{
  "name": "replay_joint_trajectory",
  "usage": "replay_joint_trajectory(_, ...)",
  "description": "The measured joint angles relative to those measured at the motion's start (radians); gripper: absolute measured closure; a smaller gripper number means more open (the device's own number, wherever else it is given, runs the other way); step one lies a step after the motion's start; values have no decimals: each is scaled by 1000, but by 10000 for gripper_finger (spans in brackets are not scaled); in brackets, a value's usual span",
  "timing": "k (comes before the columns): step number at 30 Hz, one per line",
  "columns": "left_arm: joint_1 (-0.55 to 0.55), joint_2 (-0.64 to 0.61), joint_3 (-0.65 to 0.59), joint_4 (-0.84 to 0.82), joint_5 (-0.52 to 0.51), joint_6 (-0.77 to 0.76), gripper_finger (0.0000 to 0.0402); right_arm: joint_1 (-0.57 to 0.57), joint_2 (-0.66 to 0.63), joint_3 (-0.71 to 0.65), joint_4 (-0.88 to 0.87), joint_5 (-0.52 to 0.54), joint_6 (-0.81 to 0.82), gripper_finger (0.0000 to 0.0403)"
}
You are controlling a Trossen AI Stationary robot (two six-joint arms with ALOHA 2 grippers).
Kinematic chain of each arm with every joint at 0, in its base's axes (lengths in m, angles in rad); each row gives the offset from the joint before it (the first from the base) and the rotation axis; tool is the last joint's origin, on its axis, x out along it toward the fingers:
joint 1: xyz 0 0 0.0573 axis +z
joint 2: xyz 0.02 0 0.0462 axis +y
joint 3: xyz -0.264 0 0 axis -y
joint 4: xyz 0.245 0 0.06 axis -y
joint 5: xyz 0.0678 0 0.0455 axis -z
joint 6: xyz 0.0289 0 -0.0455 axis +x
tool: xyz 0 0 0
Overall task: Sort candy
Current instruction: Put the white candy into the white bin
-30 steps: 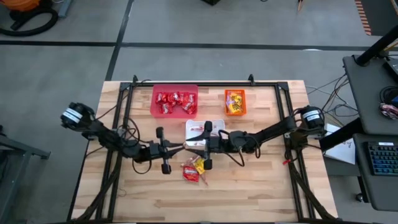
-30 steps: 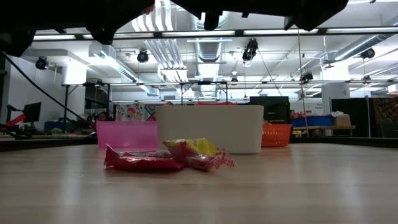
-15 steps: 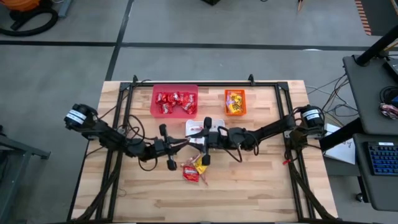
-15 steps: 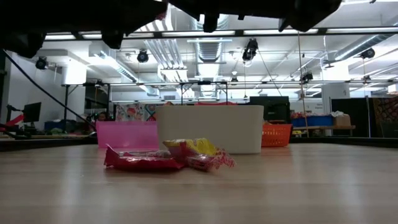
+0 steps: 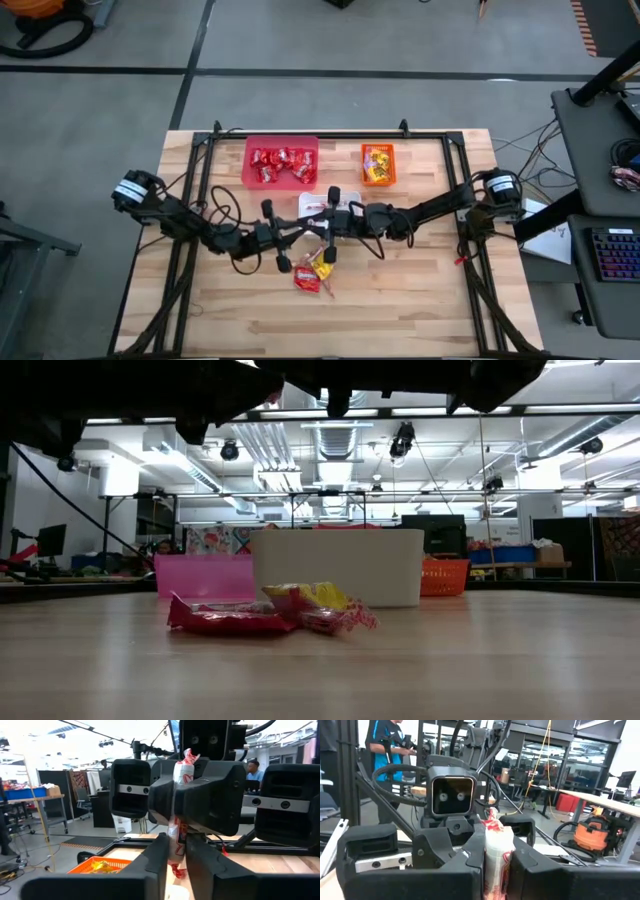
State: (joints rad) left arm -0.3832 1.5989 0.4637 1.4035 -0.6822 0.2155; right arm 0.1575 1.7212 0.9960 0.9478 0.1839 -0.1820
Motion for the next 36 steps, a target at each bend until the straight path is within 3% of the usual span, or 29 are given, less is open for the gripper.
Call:
replay_joint_trajectory(4, 1, -5, -7, 2, -17, -15, 319, -10, -21, 0, -56, 0, -2, 374)
replay_joint_trajectory(10, 2, -11, -50, -1, -99, -86, 278, -58, -97, -1, -316, 0, 58, 374)
replay_joint_trajectory(20, 2, -24, -131, -5, -148, -188, 279, -158, -130, -1, -956, 2, 230, 353)
replay_joint_trajectory(36, -2, -25, -137, -25, -147, -208, 290, -163, -134, 9, -938, 52, 263, 258)
